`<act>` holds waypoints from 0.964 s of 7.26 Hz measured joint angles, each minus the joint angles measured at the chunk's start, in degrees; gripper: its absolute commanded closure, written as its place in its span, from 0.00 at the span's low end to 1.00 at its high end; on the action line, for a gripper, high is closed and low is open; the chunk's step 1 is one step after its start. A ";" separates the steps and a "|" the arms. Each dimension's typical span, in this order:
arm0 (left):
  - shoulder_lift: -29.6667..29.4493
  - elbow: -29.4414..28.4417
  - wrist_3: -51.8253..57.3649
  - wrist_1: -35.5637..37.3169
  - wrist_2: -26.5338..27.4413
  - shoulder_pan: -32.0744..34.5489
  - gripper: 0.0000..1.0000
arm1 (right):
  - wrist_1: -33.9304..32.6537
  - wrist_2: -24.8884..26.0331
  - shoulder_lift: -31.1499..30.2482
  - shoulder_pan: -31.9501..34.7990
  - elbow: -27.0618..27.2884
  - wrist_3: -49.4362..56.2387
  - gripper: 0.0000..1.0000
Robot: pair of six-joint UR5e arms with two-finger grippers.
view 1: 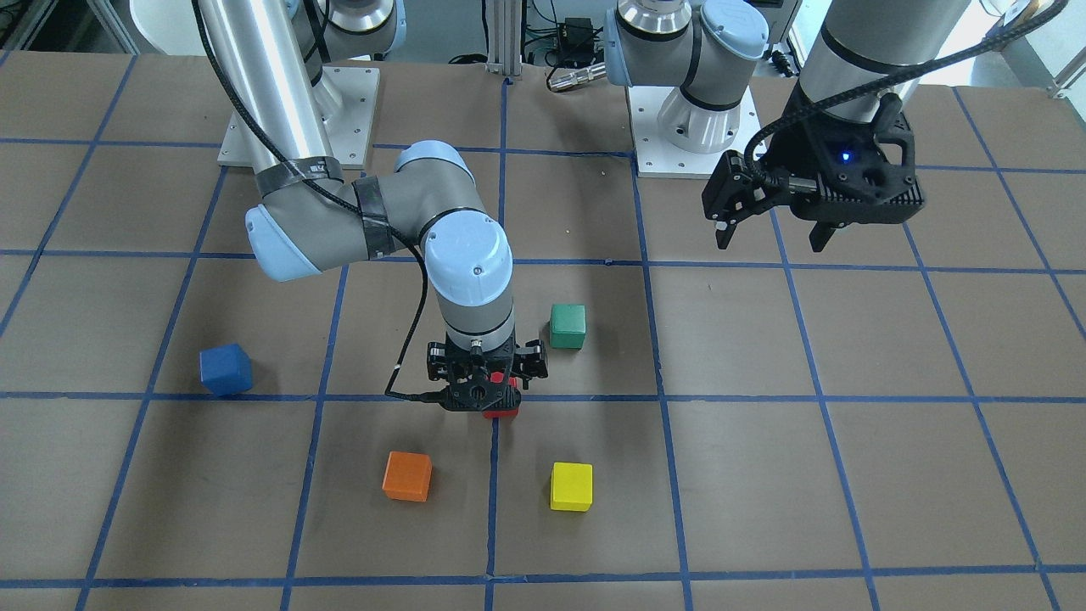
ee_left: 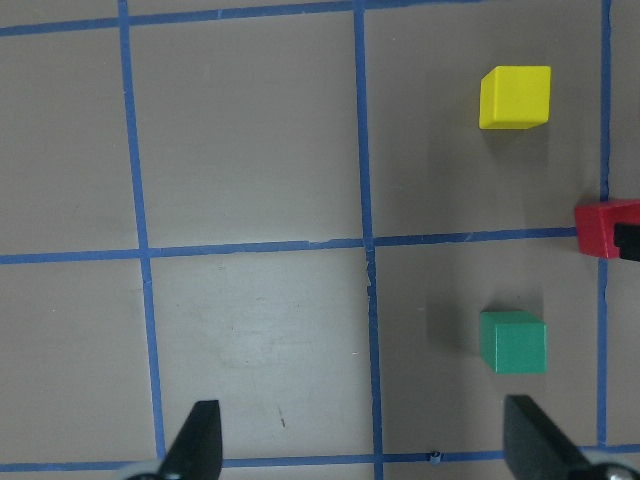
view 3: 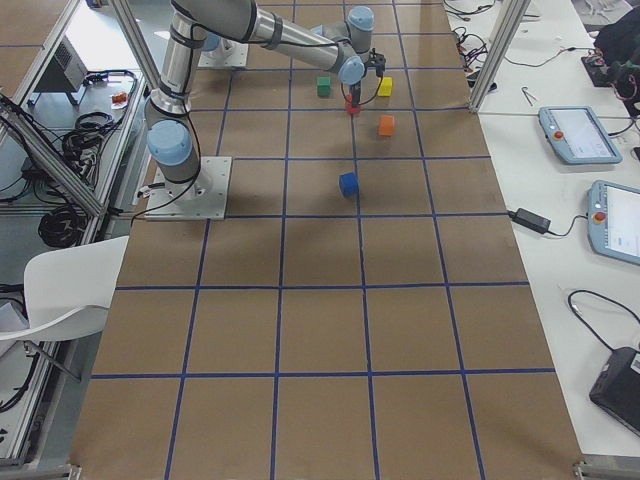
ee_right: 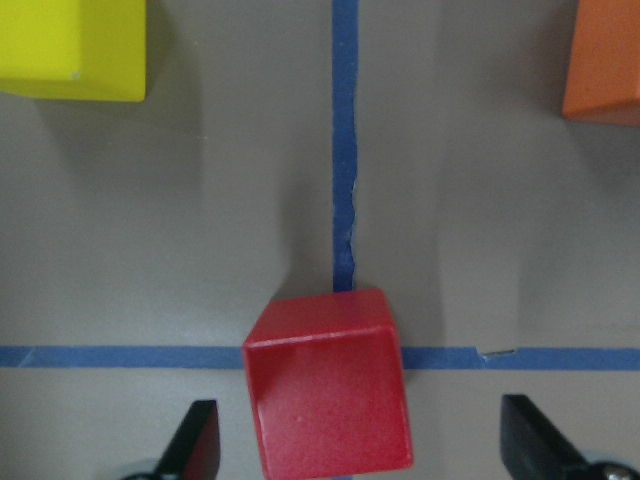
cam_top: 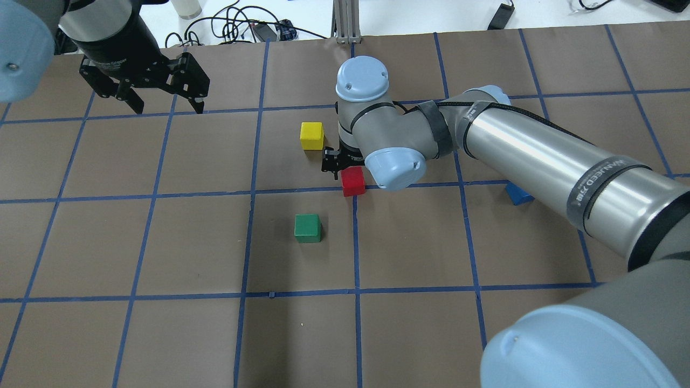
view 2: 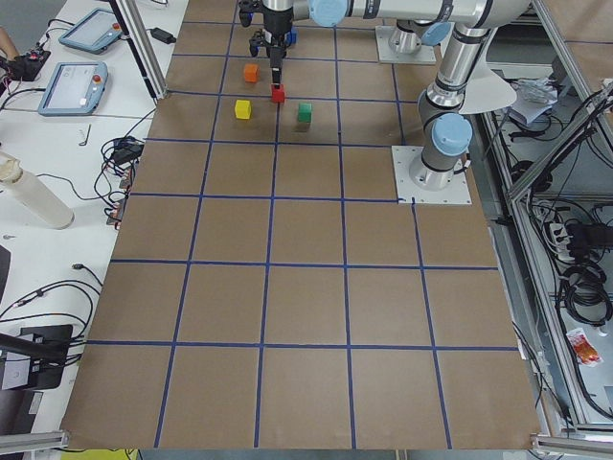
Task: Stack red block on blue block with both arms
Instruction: 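Close the right gripper on the red cube, then carry the red cube over the blue cube with the right gripper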
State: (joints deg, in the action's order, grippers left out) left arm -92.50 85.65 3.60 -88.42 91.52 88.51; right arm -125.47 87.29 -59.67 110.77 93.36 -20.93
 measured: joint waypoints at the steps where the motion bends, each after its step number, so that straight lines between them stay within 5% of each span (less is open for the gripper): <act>1: -0.12 -0.01 0.00 0.03 -0.07 0.00 0.00 | -0.19 -0.12 0.43 0.10 -0.01 0.05 0.00; 4: -0.55 -0.49 -0.06 0.07 -0.17 0.00 0.00 | -0.79 -0.98 1.47 0.15 -0.06 0.17 0.04; 6: -0.59 -0.51 -0.08 0.05 -0.16 0.00 0.00 | -2.67 -2.25 2.42 0.15 -0.04 0.06 0.73; 7: -0.51 -0.47 -0.09 0.00 -0.14 0.00 0.00 | -3.16 -2.38 2.62 0.15 -0.03 0.15 1.00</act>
State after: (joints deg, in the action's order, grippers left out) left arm -93.01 85.18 3.52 -88.42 91.38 88.50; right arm -128.63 84.91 -57.05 110.92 93.34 -20.78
